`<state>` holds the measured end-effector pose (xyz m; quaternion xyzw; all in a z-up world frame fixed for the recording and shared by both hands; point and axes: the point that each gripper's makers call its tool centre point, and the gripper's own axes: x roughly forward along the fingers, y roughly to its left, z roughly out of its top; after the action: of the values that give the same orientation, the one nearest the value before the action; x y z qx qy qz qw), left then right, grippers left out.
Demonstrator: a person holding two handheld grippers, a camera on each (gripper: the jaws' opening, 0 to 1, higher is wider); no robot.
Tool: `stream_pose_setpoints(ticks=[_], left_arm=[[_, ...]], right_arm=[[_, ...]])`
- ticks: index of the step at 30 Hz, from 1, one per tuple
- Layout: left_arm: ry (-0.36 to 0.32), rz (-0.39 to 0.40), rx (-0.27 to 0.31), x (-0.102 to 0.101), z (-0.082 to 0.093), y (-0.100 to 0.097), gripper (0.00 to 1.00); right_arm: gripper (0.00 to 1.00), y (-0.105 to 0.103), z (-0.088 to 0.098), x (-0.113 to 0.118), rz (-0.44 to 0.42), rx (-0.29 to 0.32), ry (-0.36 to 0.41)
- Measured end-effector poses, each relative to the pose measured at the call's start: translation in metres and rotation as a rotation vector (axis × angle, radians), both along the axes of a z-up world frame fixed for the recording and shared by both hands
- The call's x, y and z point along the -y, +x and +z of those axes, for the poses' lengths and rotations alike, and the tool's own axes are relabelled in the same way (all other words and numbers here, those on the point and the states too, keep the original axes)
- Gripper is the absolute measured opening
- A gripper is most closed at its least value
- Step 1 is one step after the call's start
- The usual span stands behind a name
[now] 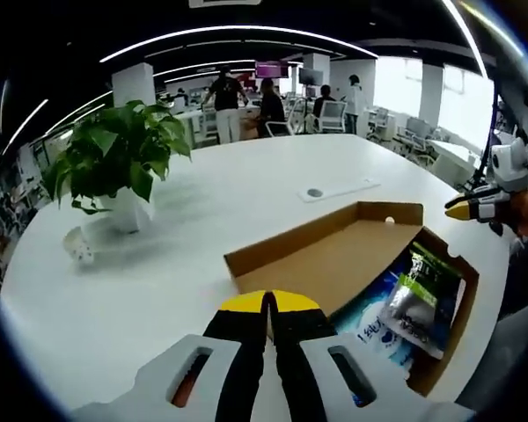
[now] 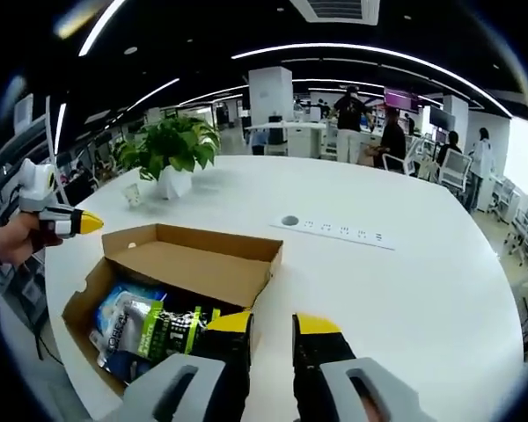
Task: Operate the shoe box by opening the lid, removing the specified soft item, and placing it in the target area until the item is outside and the box remains undamaged.
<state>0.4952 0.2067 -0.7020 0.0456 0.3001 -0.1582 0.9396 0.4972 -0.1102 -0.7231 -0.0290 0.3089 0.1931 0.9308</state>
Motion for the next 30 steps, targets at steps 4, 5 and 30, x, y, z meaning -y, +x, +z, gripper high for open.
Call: stream_pose_setpoints(ticks=[4,5,30], left_arm=[[-0.015,-0.024,-0.002,0.009,0.002,-0.009,0.02],[-0.017,-0.028,0.0,0.01,0.003,-0.011,0.02],[-0.047,-0.149,-0.022,0.057,0.005,-0.064,0.16]], right_arm=[[0.15,-0.009,0.004,0.001,0.004,0.011,0.008],[0.16,-0.012,0.006,0.0,0.005,0.012,0.014],[0.25,-0.054,0.015,-0.026,0.081,0.046,0.082]])
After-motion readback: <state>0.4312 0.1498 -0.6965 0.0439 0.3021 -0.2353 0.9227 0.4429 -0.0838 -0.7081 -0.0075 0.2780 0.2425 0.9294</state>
